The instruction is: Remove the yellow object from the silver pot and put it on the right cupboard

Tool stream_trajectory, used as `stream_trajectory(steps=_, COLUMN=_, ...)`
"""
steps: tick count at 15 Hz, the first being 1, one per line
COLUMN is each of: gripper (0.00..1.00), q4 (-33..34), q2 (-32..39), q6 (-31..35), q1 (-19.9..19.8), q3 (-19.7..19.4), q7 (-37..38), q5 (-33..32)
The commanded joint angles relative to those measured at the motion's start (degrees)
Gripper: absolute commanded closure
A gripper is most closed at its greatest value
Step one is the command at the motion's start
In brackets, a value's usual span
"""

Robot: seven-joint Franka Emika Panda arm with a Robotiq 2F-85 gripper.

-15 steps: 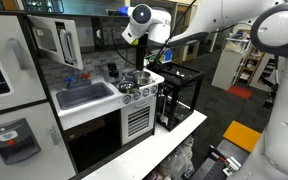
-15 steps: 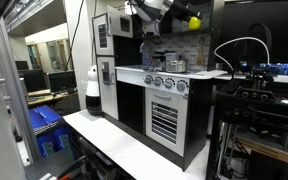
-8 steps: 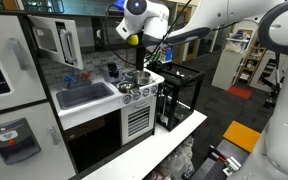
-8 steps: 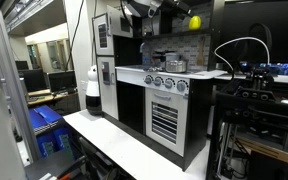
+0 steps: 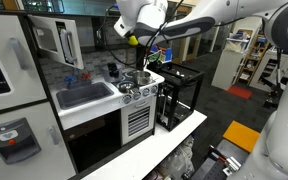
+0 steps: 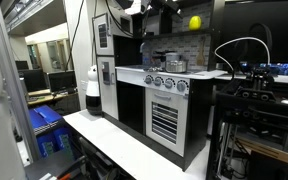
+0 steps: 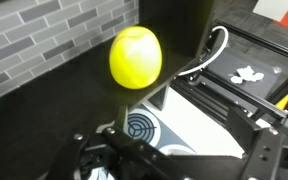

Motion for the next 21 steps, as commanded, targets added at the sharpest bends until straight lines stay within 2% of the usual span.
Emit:
stream_trajectory(steps=1, gripper=0.00, q4=1.08, q2=-2.22, q6=-9.50, q1=0.63, q3=1.10, q7=-5.25, q5=6.64)
stream_trajectory(steps=4, gripper=0.00, q4=2.16, q2=-3.47, q6=-15.03, q1=1.01, q3=1.56, q7=-8.53, q5=11.35)
stream_trajectory(steps=6, gripper=0.00, q4=3.17, q2=-4.27, q6=-17.27, q1=0.68, q3=1.73, q7=-14.30, q5=18.78)
stream_trajectory(steps=9, gripper=0.00, q4=6.55, q2=-4.79, q6=-26.92, q1=0.94, q3=1.48, q7=-15.16, q5=25.63)
stream_trajectory(steps=12, gripper=0.00, q4=10.92, q2=-4.62, q6=-38.81, q1=1.34, q3=1.55, q7=-8.22, q5=27.35)
stream_trajectory(steps=16, gripper=0.00, q4=16.63, q2=-4.12, q6=-51.21, q1=1.52, q3=1.63, q7=1.21, q5=28.47)
stream_trajectory(steps=19, gripper=0.00, q4=21.27, q2=-3.43, q6=-57.77, q1=1.49, q3=1.58, q7=9.23, q5=29.27)
stream_trajectory(steps=21, gripper=0.00, q4=23.16, q2=-3.28, q6=-58.32, q1=1.22, q3=1.34, q7=15.10, q5=29.71)
